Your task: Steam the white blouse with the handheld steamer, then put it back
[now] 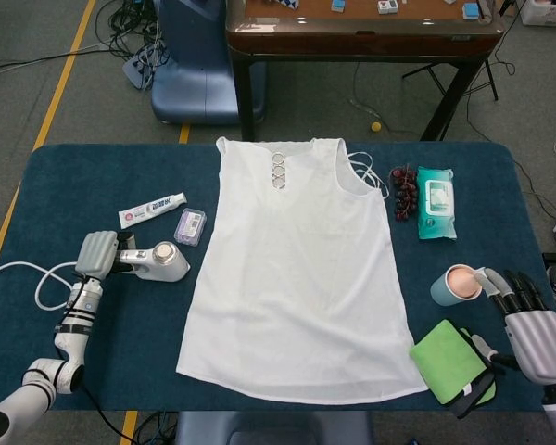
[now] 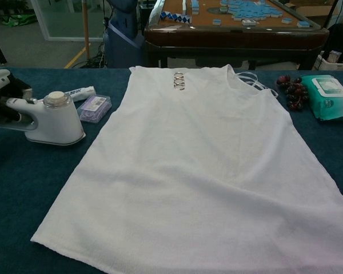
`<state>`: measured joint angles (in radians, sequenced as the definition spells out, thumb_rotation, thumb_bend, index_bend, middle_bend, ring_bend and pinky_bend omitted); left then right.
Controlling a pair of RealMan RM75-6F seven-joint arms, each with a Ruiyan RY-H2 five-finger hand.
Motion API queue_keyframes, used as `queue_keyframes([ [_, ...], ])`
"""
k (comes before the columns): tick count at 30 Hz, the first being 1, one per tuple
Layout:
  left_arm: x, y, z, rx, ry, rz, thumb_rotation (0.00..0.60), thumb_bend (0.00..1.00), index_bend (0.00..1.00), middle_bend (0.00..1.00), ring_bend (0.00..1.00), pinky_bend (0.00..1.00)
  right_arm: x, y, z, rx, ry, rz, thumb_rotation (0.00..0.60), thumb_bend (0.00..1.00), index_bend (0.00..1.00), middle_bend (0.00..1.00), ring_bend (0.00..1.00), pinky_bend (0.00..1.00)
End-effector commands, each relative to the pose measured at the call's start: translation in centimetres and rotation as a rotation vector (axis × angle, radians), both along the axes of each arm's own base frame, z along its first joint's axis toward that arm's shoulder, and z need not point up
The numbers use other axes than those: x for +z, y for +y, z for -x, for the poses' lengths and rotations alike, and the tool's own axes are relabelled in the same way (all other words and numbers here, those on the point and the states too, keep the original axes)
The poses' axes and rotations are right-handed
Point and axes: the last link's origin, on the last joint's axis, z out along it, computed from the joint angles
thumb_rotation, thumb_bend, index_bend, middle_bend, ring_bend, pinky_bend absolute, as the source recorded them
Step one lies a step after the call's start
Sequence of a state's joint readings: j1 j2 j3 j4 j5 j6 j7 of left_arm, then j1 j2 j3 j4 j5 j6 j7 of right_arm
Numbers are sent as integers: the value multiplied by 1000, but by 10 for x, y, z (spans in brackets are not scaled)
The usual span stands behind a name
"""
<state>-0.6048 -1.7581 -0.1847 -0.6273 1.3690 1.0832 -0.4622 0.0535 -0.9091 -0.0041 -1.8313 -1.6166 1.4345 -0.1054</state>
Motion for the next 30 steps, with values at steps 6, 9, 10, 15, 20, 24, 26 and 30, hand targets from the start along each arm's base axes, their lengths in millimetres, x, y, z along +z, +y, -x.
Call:
queue_keyframes([
  [6,13,-9,-20,-55,-125,-6,600,197,873,773,683,638,-40,-9,-22,68,-66,-241,600,349,0,89,0,0],
  [9,14,-16,-35,-87,-148,9,600,197,873,773,683,638,-56,-15,-31,89,-95,-331,600,424,0,83,0,0],
  [10,14,-18,-39,-97,-150,14,600,197,873,773,683,638,-61,-17,-33,93,-103,-353,600,452,0,82,0,0],
  [15,11,-30,-66,-154,-157,44,600,198,873,773,682,638,-88,-27,-42,94,-128,-473,585,612,0,71,0,0],
  [20,7,-40,-90,-193,-161,71,600,197,873,772,682,638,-111,-37,-47,77,-155,-561,503,711,0,66,0,0],
  [24,2,-47,-106,-211,-163,95,600,198,873,772,682,638,-126,-43,-46,71,-152,-598,498,771,0,65,0,0],
  [26,-1,-49,-111,-215,-159,107,600,198,873,772,682,638,-131,-45,-44,71,-140,-609,498,801,0,65,0,0],
  [30,-11,-54,-120,-225,-150,134,600,198,873,772,682,638,-143,-48,-40,74,-108,-623,497,812,0,65,0,0],
])
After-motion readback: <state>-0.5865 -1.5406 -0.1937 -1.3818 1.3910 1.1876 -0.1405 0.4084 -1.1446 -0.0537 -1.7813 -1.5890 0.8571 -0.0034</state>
